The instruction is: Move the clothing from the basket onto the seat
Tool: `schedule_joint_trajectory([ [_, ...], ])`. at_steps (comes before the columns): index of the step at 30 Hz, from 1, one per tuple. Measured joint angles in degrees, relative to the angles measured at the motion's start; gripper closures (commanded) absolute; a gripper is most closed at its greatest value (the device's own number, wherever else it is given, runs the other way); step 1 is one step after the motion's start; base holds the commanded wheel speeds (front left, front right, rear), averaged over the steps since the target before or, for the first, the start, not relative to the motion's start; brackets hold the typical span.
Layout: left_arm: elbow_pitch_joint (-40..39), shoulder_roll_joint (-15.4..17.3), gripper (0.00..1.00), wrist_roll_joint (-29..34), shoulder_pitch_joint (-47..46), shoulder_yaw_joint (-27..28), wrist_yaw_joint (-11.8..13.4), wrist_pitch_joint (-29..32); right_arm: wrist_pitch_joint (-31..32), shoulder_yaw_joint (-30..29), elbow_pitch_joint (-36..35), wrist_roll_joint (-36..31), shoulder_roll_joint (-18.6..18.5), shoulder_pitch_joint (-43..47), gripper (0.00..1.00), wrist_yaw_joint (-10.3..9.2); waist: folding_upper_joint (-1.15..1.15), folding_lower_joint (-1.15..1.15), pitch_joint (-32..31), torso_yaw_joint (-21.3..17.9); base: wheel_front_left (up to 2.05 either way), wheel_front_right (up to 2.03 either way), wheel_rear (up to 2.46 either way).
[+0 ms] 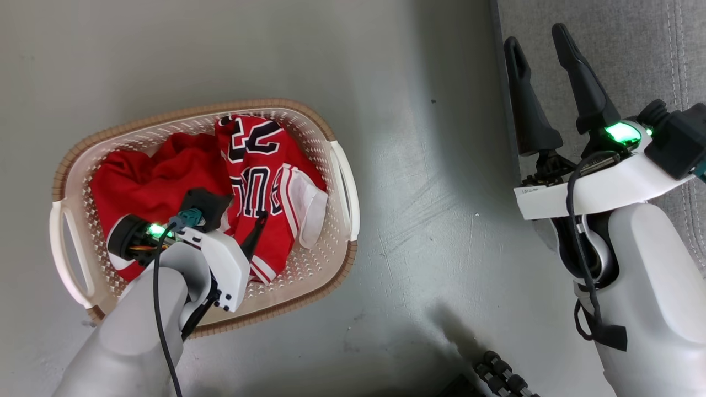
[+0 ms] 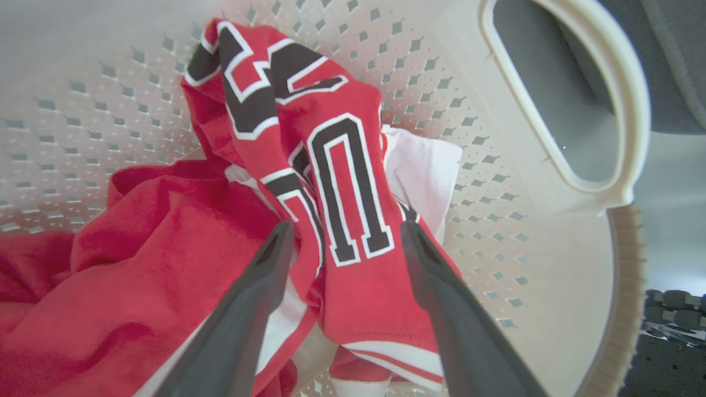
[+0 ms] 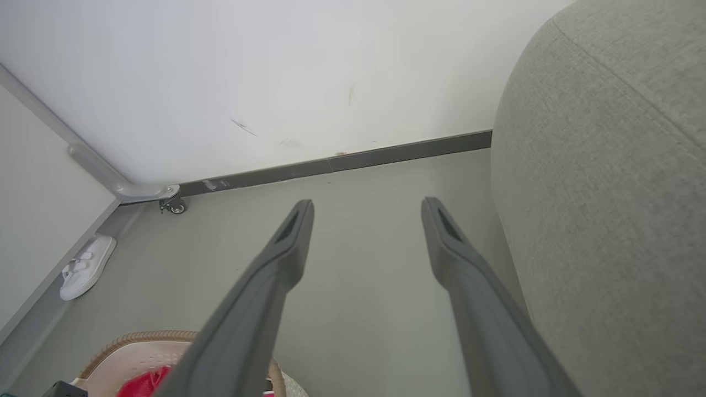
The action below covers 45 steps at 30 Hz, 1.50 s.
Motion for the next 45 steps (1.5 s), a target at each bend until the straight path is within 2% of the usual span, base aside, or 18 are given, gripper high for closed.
schedule_joint_trajectory([
  [12,4.4,1.7,0.0,-2.7,-4.6,-2.5,0.0,1.5,0.0,1.4,-0.6,1.3,0.0,-1.9,0.0,0.0,0.0,0.0,3.6,-1.6,0.0,0.0,0.0],
  [29,8.2,1.8,0.0,-6.0,-8.9,-6.4,0.0,3.0,0.0,2.1,-1.4,2.7,0.0,-3.3,0.0,0.0,0.0,0.0,6.8,-3.9,0.0,0.0,0.0],
  [30,8.3,1.9,0.24,-6.3,-8.9,-6.7,0.0,3.0,0.0,2.2,-1.4,2.8,0.0,-3.4,0.0,0.0,0.0,0.0,6.9,-4.0,0.0,0.0,0.0],
  [32,8.5,2.1,0.83,-6.4,-9.0,-7.2,0.0,3.0,0.0,2.3,-1.4,3.1,0.0,-3.4,0.0,0.0,0.0,0.0,6.9,-4.2,0.0,0.0,0.0],
  [33,8.6,2.1,1.0,-6.8,-9.0,-7.5,0.0,3.0,0.0,2.4,-1.3,3.1,0.0,-3.4,0.0,0.0,0.0,0.0,6.9,-4.3,0.0,0.0,0.0],
  [45,8.8,2.6,1.0,-9.5,-9.3,-10.3,0.0,0.3,0.0,1.7,-1.1,3.1,0.0,-3.5,0.0,0.0,0.0,0.0,6.0,-4.0,0.0,0.0,0.0],
])
